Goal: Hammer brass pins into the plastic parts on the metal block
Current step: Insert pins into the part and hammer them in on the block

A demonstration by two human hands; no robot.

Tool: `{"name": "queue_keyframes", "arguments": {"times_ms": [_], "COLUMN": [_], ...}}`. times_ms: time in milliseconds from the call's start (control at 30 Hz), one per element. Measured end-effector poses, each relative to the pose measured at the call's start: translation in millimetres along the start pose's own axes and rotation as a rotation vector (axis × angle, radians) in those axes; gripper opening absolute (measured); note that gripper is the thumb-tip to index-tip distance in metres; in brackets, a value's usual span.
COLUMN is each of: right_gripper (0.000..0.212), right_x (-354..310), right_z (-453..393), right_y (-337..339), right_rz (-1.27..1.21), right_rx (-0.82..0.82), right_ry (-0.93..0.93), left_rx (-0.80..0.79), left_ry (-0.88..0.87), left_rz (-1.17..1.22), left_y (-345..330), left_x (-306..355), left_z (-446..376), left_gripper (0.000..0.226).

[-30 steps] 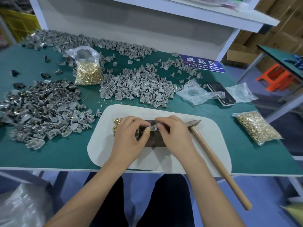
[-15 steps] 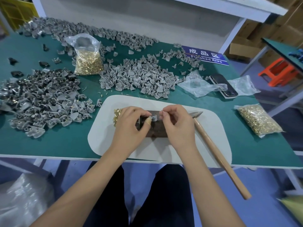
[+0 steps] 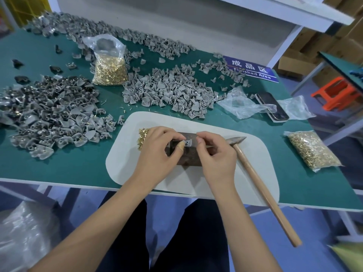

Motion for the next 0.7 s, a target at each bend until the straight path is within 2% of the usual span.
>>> {"name": "queue_keyframes", "arguments": {"times_ms": [167, 267, 500, 600, 700], "right_gripper": [0.031, 0.023, 0.022, 0.016, 0.017], "right_x": [-4, -10, -18, -21, -25], "right_z": [-26, -31, -27, -26, -21], "right_y": [5, 3, -9, -11, -17], "right_rz": [0.138, 0.262, 0.325, 0.362, 0.585], "right_rx": [-0.296, -0.388, -0.416, -0.41, -0.444], "right_ry": [-0.213, -0.188, -0.113, -0.101, -0.007], "left_rx": [-0.007, -0.015, -0.009, -0.002, 0.011], "left_ry": [0.0, 0.0, 0.013, 0.025, 0.042], "left_rz": [0.01, 0.006, 0.001, 0.017, 0.039], "left_y": [-1, 0, 1, 0, 0], "left_x": [-1, 0, 1, 1, -1], "left_z": [0, 0, 0, 0, 0], "left_gripper": [0.013, 0.012, 0.008, 0.007, 0.006]}}
Point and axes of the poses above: each hand's wrist, its own z-axis away from the middle knuckle, its own y-axis out of the back of the hand, x = y × z, the point moved 3 cm from there along -z, towards the middle knuckle, and after that the axes turned 13 degrees about -z, right-handed, at the moved point
